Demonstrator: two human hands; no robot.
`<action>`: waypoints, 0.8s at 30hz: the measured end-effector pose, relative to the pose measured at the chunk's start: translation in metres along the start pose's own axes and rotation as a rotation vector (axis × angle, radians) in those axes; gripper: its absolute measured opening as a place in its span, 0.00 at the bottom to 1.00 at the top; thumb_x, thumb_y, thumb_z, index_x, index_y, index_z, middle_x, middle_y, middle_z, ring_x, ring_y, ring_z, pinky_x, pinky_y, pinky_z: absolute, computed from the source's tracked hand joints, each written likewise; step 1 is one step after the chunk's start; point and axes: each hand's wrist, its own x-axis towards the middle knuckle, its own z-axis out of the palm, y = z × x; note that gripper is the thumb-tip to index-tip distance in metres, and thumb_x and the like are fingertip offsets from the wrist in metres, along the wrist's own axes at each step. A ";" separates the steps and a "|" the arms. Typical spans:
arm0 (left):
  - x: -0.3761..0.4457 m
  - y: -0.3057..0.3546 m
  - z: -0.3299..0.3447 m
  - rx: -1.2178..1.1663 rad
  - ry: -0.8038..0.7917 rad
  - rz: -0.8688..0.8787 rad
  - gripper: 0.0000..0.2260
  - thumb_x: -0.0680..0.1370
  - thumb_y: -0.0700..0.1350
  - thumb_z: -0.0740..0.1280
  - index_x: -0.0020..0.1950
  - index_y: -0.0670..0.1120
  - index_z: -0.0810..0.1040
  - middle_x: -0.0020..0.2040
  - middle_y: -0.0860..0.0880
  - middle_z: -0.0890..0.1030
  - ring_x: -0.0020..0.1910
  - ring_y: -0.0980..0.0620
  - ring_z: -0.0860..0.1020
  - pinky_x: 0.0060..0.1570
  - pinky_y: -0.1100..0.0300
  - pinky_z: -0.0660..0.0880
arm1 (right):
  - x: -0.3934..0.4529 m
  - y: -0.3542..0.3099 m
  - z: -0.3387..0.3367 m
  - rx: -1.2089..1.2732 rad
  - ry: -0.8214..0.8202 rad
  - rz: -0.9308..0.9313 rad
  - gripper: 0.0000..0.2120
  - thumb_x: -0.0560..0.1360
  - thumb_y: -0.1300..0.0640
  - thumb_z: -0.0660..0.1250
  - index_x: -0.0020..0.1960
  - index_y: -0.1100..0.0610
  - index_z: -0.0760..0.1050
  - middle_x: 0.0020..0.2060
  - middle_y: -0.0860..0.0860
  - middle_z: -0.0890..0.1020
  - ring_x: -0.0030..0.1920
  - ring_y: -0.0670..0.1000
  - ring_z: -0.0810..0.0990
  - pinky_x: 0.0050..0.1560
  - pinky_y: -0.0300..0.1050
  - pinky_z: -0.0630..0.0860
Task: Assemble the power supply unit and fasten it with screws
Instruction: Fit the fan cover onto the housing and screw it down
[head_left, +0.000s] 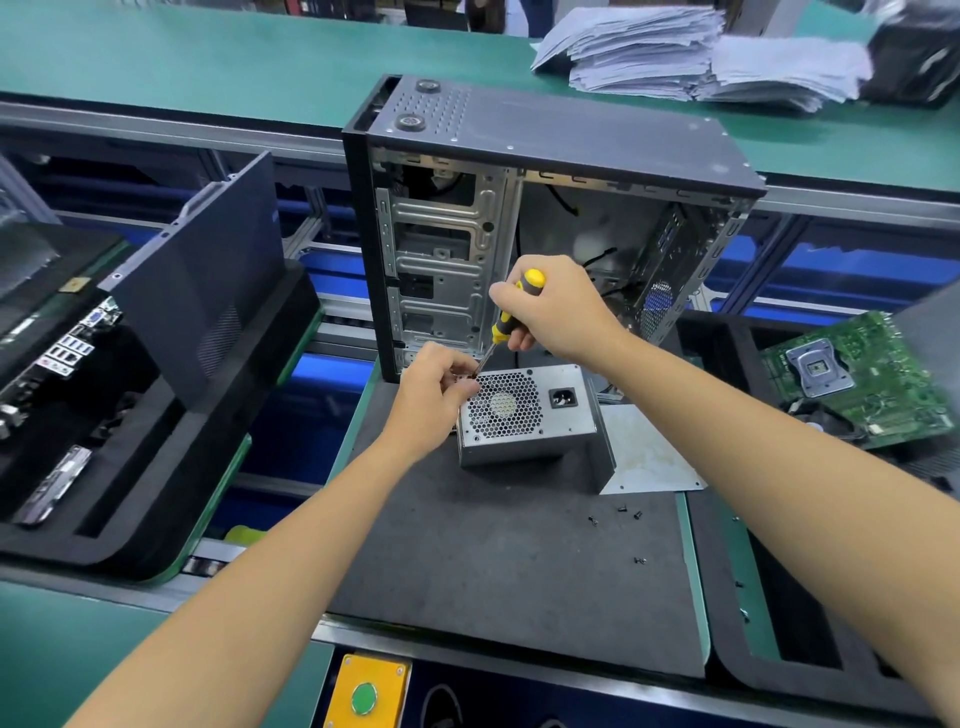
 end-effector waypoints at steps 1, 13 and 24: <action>0.000 -0.001 -0.001 -0.001 -0.004 -0.007 0.08 0.75 0.37 0.71 0.51 0.46 0.78 0.45 0.56 0.72 0.38 0.64 0.72 0.42 0.75 0.68 | -0.001 -0.001 0.000 -0.016 0.003 -0.010 0.10 0.77 0.58 0.64 0.37 0.59 0.71 0.29 0.55 0.81 0.26 0.52 0.82 0.26 0.40 0.76; 0.004 -0.008 -0.008 -0.314 -0.132 -0.340 0.08 0.77 0.39 0.70 0.44 0.53 0.81 0.37 0.55 0.83 0.36 0.62 0.79 0.37 0.67 0.76 | -0.003 -0.004 0.009 -0.148 -0.002 -0.095 0.12 0.78 0.55 0.65 0.43 0.65 0.74 0.32 0.58 0.82 0.26 0.50 0.82 0.29 0.44 0.80; 0.010 -0.006 -0.006 -0.567 -0.209 -0.634 0.06 0.79 0.39 0.66 0.47 0.39 0.82 0.41 0.47 0.85 0.37 0.55 0.81 0.39 0.61 0.76 | -0.003 -0.018 0.011 -0.393 -0.170 -0.288 0.09 0.75 0.52 0.69 0.43 0.56 0.74 0.33 0.47 0.79 0.31 0.45 0.79 0.33 0.39 0.77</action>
